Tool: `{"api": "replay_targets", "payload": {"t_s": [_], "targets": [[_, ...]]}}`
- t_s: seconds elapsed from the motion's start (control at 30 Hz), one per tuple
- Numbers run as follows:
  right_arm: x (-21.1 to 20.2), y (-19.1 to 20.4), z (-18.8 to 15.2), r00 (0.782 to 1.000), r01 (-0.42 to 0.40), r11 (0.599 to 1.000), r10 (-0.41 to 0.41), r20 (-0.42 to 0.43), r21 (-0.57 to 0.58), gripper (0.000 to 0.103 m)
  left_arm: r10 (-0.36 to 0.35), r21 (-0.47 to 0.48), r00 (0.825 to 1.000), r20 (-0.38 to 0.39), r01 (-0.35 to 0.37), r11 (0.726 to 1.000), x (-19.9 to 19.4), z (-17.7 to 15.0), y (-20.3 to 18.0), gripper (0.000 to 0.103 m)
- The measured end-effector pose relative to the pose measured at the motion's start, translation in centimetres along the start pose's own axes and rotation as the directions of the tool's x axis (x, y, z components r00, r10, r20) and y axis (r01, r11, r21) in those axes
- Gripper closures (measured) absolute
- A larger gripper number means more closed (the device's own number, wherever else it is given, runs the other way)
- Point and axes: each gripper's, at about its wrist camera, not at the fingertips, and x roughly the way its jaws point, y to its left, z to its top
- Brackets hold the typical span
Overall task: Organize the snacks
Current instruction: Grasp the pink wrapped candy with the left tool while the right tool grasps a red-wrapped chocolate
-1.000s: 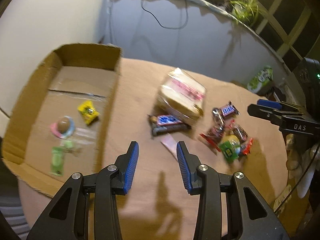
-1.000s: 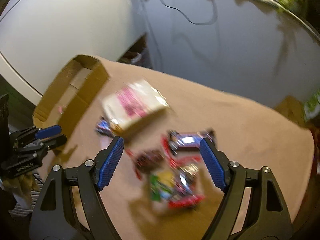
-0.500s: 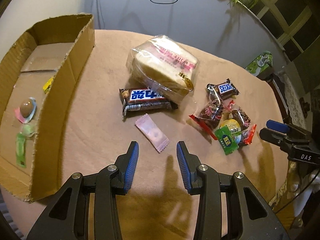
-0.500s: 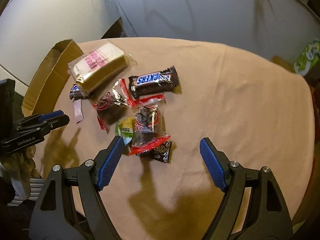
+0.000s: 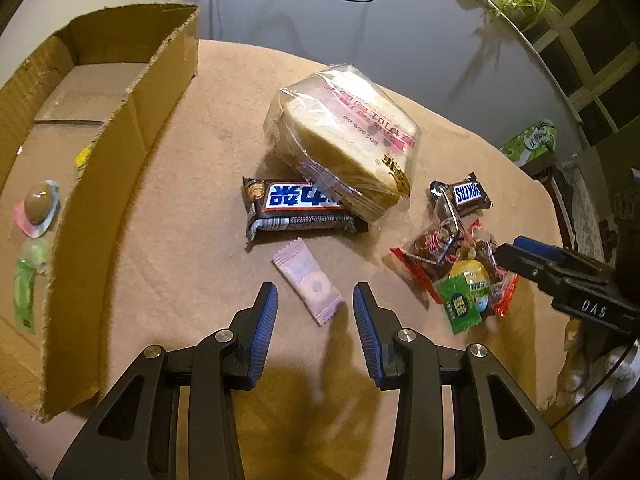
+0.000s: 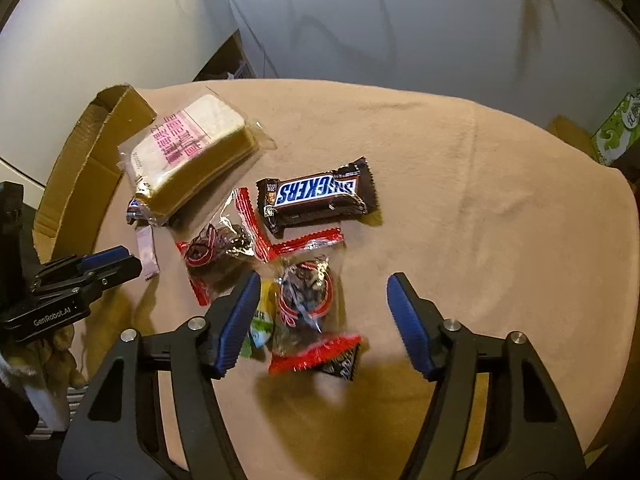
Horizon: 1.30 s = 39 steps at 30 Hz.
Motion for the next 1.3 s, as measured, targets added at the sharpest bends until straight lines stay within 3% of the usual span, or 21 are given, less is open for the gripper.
{"api": "replay_targets", "payload": {"t_s": [0.2,0.4,0.53,0.63,1.3], "targets": [[1.3,0.1,0.7,1.0,0.012,1.0,-0.012,-0.028,0.002,0.038,0.049,0.017,0.999,-0.013,-0.049,0.999,1.4,0.8,-1.1,0.065],[2.4,0.5,1.1,0.999,0.018,1.0,-0.019,-0.051,-0.015,0.041,0.16,0.109,0.987,0.013,-0.16,0.981,2.1,0.8,-3.0,0.07],[3.5,1.2,1.1,0.997,0.011,0.999,-0.013,-0.08,-0.031,0.06,0.204,0.171,0.978,0.037,-0.208,0.963,2.2,0.3,-3.3,0.085],[3.7,1.0,1.0,0.996,-0.009,1.0,0.007,-0.084,-0.025,0.067,0.194,0.179,0.98,0.038,-0.198,0.964,1.9,0.1,-3.1,0.086],[-0.1,-0.6,-1.2,0.999,-0.033,0.999,0.033,0.004,0.015,0.068,0.1,0.133,0.992,0.073,-0.109,0.985,-2.5,-0.9,0.3,0.086]]}}
